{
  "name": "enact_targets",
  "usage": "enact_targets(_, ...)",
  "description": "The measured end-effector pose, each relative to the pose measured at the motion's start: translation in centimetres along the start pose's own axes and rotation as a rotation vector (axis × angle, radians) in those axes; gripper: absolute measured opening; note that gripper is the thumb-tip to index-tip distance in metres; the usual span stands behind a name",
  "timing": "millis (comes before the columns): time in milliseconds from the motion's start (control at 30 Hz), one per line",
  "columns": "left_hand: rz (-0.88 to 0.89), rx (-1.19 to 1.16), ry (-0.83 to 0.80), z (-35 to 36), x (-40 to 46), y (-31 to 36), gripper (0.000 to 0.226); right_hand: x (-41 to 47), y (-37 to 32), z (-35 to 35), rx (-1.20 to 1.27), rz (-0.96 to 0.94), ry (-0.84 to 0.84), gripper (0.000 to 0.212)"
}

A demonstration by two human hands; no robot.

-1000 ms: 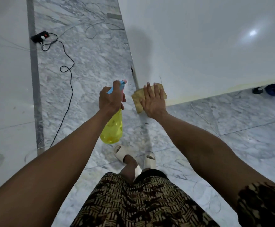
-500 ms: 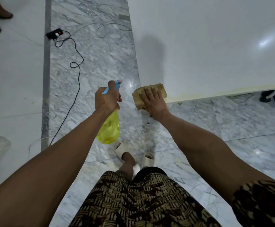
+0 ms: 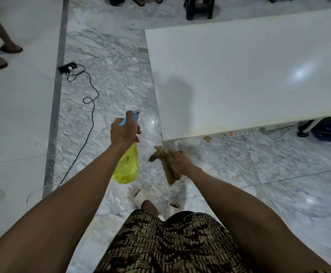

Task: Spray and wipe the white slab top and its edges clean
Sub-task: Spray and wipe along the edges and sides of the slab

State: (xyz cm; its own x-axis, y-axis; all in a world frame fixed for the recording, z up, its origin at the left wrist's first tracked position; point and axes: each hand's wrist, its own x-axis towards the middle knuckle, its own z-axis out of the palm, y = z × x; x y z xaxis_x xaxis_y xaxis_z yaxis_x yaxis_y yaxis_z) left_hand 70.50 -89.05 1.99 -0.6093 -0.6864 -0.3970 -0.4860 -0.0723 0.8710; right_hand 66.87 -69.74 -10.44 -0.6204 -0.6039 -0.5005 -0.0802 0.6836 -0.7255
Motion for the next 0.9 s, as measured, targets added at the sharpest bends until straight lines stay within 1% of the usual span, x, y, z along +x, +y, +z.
enact_targets(67, 0.044, -0.011, -0.007, -0.1, -0.4, 1.1, 0.05, -1.0, -1.7, -1.5, 0.437, 0.101, 0.047, 0.046)
enact_targets(133, 0.069, -0.014, 0.002, -0.2, -0.5, 2.2, 0.05, -1.2, -3.6, -3.3, 0.771, 0.187, 0.016, 0.054)
enact_targets(167, 0.074, -0.01, 0.009, -0.2, -0.5, 2.8, 0.054, -0.8, -4.5, -4.3, 0.894, 0.185, 0.006, 0.057)
enact_targets(233, 0.099, -0.011, 0.002, -0.2, -0.6, 4.2, 0.061, -0.2, -6.7, -6.8, 1.131, 0.078, 0.001, 0.054)
enact_targets(267, 0.109, -0.013, -0.006, -0.1, -0.5, 4.8, 0.063, 0.0, -7.9, -8.1, 1.256, 0.02, -0.006, 0.053)
enact_targets(333, 0.115, -0.024, -0.016, -0.3, -0.2, 6.2, 0.064, 0.4, -10.3, -10.4, 1.439, -0.019, -0.018, 0.056)
enact_targets(400, 0.107, -0.025, -0.023, -0.4, 0.4, 7.3, 0.064, 1.0, -11.8, -11.8, 1.56, -0.038, -0.02, 0.057)
enact_targets(467, 0.105, -0.036, -0.031, -0.9, 1.6, 8.6, 0.059, 2.4, -13.2, -12.4, 1.648, -0.059, -0.025, 0.055)
enact_targets(533, 0.096, -0.034, -0.038, -1.4, 3.2, 9.7, 0.054, 4.0, -14.6, -12.8, 1.712, -0.073, -0.035, 0.059)
enact_targets(567, 0.092, -0.032, -0.043, -1.7, 4.3, 10.4, 0.056, 4.9, -15.6, -12.9, 1.725, -0.084, -0.05, 0.062)
enact_targets(600, 0.09, -0.038, -0.056, -2.1, 5.6, 10.9, 0.063, 6.0, -16.5, -13.0, 1.736, -0.092, -0.081, 0.063)
enact_targets(667, 0.094, -0.03, -0.093, -2.8, 8.7, 12.2, 0.073, 8.9, -18.3, -13.1, 1.74, -0.084, -0.095, 0.061)
enact_targets(867, 0.141, 0.068, -0.185, -5.2, 18.1, 15.3, 0.074, 17.9, -23.3, -13.1, 1.742, -0.058, -0.027, 0.049)
enact_targets(900, 0.143, 0.09, -0.194, -5.8, 19.5, 15.8, 0.073, 19.1, -24.3, -13.2, 1.727, -0.058, -0.015, 0.05)
